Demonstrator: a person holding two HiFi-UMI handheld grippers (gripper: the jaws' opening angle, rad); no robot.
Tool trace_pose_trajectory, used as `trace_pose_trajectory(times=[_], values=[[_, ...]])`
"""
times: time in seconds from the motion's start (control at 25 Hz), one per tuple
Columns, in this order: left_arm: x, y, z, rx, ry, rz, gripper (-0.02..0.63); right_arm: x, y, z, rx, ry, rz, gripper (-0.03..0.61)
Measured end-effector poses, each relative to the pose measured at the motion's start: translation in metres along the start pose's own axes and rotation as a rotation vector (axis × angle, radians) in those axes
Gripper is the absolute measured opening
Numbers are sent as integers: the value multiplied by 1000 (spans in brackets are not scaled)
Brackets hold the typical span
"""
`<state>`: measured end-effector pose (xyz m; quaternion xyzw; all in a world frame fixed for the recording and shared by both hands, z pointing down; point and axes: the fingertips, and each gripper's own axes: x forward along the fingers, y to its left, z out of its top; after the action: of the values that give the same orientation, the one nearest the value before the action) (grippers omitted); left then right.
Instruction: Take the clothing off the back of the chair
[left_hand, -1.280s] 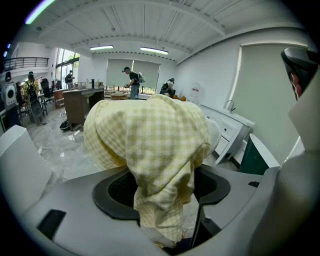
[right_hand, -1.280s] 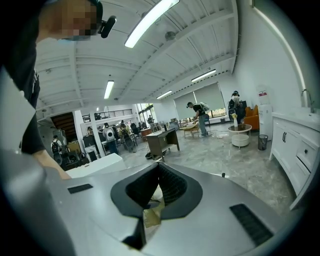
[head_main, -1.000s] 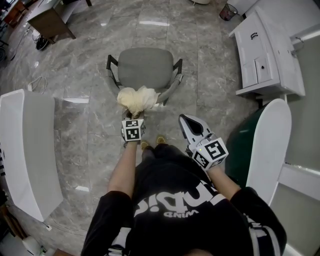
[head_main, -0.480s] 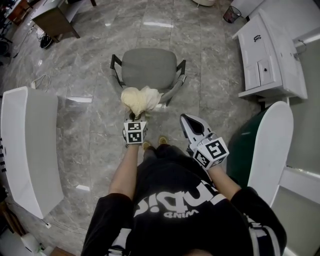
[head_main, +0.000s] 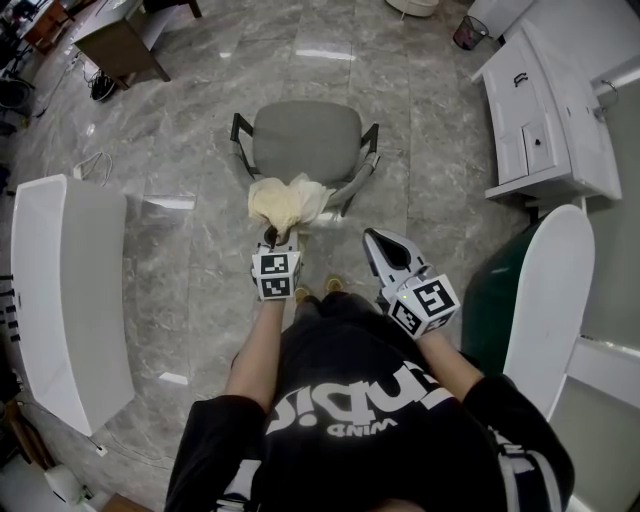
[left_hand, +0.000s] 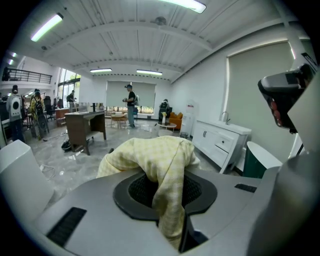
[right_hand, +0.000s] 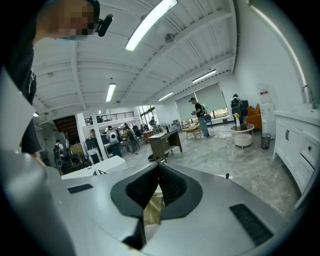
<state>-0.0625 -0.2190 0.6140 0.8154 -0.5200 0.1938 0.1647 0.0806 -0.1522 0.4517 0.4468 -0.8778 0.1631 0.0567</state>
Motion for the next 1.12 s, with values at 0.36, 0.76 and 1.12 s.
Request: trace_pose_trajectory(times=[0.36,0.76,1.12], values=[[-31,3,68,50,-130,18,91,-2,-5,0,6,-15,-5,14],[-85,3,193,133,-343,29,91,5,-3,6,8,-35,18,14],[-150,10,289,134,-541,63,91,10,7,13,-4,-52,62,14]])
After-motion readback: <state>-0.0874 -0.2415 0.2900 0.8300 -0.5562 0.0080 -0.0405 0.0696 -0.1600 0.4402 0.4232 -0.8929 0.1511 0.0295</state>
